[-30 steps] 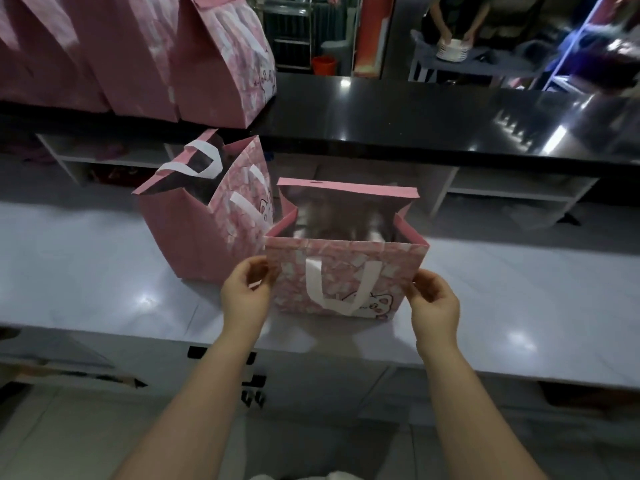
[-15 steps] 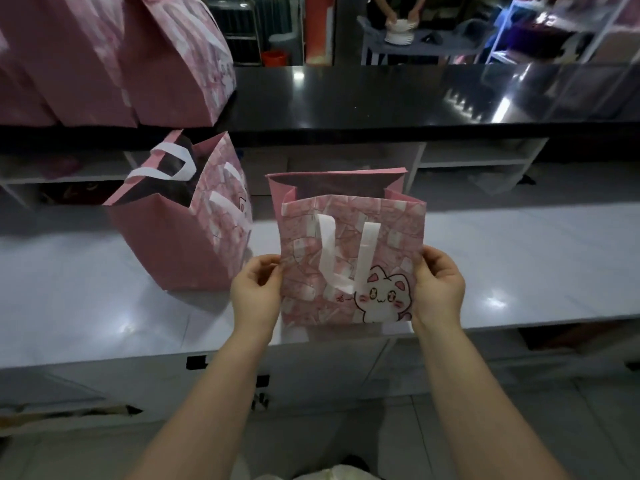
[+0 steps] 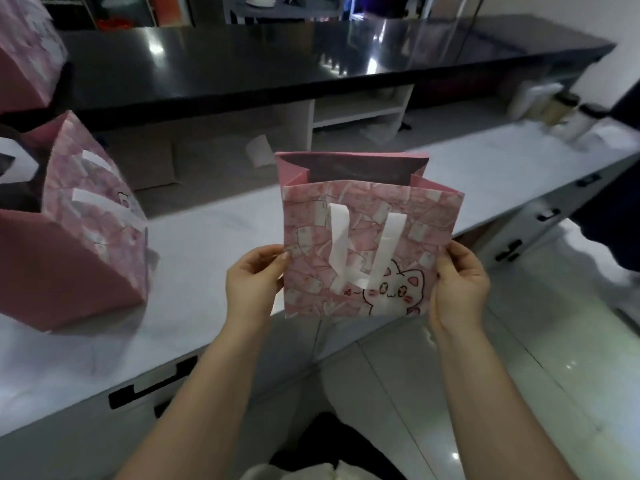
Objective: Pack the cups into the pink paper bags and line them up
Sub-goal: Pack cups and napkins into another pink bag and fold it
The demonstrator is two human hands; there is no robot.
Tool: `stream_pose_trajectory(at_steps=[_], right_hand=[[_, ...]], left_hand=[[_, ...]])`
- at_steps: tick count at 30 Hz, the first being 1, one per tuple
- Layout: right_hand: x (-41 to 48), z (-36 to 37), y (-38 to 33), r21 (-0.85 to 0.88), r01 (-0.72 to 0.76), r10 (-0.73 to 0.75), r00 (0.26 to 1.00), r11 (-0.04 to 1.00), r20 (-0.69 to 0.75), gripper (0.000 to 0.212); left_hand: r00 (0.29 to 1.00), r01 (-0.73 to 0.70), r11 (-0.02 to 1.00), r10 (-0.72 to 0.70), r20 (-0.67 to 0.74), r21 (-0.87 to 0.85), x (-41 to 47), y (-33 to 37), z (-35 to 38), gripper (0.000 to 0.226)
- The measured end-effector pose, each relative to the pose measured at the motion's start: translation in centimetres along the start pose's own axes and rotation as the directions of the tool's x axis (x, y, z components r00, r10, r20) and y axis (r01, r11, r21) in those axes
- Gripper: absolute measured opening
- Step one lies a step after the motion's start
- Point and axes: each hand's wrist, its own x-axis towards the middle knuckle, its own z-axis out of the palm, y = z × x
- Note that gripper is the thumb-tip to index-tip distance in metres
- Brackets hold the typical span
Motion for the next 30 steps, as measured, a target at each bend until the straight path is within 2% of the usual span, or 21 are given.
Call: stream_pose_trajectory(at_steps=[3, 6, 12, 16, 24, 30], right_hand=[[0.0, -2.6, -0.9, -0.007, 0.029, -0.029, 0.996, 1.0, -0.089, 0.014], [0.9, -5.1, -1.9, -0.02, 0.048, -0.05, 0.988, 0.999, -0.148, 0.016], [5.3, -10.6, -3.9, -0.023, 0.092, -0.095, 0.958, 0.995, -0.27, 0.014], [10.3, -14.5, -6.5, 0.003, 0.119, -0.112, 0.94, 0.993, -0.322, 0.017], [22.4, -23.7, -14.2, -0.016, 0.227, -0.217, 0.907, 0.974, -0.36, 0.017], [30.6, -29.7, -16.2, -0.019, 0.201, -0.191, 0.895, 0.979, -0.404, 0.015]], left_hand=[[0.996, 0.033, 0.999, -0.034, 0.078, 0.01, -0.2, -0.6, 2.6, 0.02], [0.989, 0.064, 0.998, -0.067, 0.133, 0.026, -0.1, -1.0, 5.5, 0.016], [0.964, 0.046, 0.995, -0.067, 0.257, 0.088, 0.0, -1.7, 13.7, 0.019], [0.95, 0.028, 0.993, -0.062, 0.307, 0.115, 0.3, -2.7, 22.0, 0.011], [0.929, 0.02, 0.998, -0.041, 0.369, 0.06, -1.0, -5.5, 41.7, 0.003], [0.93, 0.025, 0.996, -0.054, 0.363, 0.085, -0.9, -9.1, 51.4, 0.011]])
